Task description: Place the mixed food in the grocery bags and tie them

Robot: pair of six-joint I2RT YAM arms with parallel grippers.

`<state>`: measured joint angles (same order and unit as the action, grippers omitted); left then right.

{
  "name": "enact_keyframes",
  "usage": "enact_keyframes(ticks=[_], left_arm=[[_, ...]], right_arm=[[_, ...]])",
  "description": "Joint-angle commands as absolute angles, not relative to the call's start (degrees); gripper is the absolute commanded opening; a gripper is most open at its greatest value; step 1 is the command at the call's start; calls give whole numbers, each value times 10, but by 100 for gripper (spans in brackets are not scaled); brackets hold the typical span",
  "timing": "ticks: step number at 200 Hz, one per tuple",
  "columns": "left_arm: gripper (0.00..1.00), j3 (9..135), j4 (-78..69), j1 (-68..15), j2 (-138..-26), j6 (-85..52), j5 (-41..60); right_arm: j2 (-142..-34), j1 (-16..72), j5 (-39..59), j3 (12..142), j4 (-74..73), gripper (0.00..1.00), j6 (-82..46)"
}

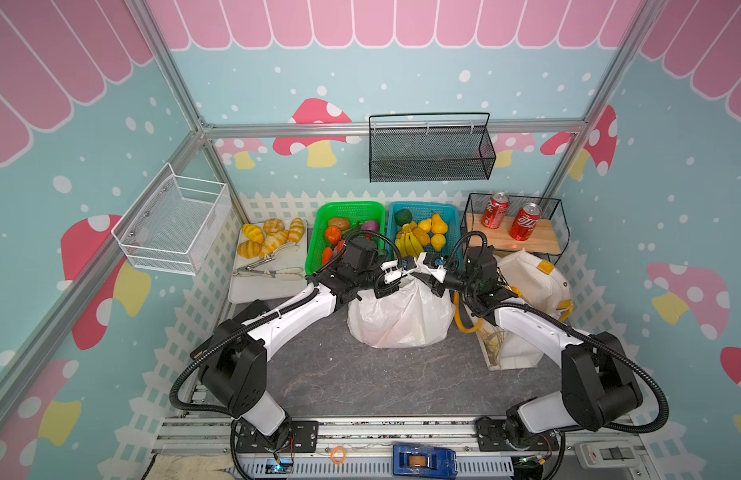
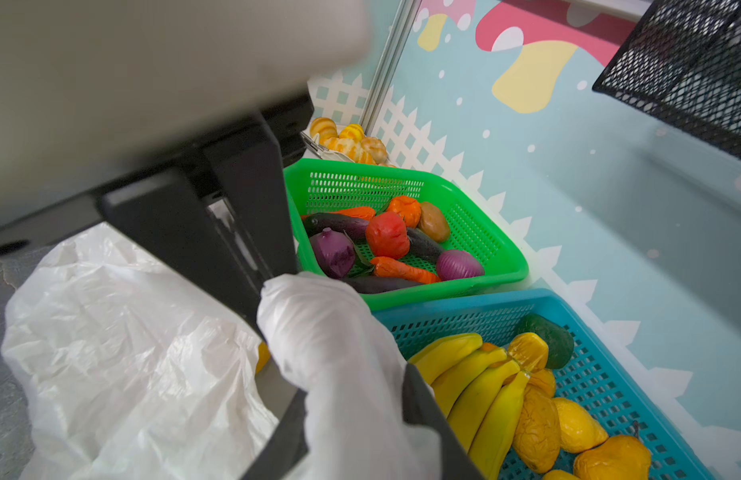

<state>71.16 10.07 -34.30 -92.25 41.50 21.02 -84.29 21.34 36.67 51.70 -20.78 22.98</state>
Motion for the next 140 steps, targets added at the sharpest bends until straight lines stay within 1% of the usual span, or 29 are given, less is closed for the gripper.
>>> enact_keyframes(ticks=[1, 8, 14, 21, 36, 55, 68, 77, 94, 126, 135, 140], left_arm=[[1, 713, 91, -351, -909, 424, 210], [3, 714, 91, -352, -908, 415, 204], [8, 714, 93, -352, -907, 406, 198], [14, 715, 101, -352, -905, 395, 189], [23, 715, 126, -352, -900, 377, 162], [31, 714, 163, -351, -897, 367, 124], [33, 718, 188, -350, -899, 362, 101], [33, 722, 195, -350, -902, 355, 91], [28, 734, 211, -350, -907, 339, 90], [6, 750, 228, -350, -894, 266, 97], [0, 751, 227, -350, -885, 236, 98], [0, 752, 227, -350, -879, 208, 99]], right_arm=[[-863, 222, 357, 528, -190, 12, 246], [-864, 225, 350, 528, -191, 5, 243], [-865, 226, 344, 527, -191, 0, 241], [-863, 228, 334, 526, -192, 0, 238], [-858, 232, 316, 518, -201, 0, 231], [-842, 240, 294, 504, -224, 0, 227], [-833, 245, 284, 497, -237, 0, 226], [-827, 249, 275, 492, -246, 0, 227], [-817, 258, 248, 478, -273, 0, 227], [-789, 282, 161, 445, -333, 0, 242], [-784, 289, 136, 437, -346, 0, 250], [-779, 292, 123, 432, -354, 0, 254]])
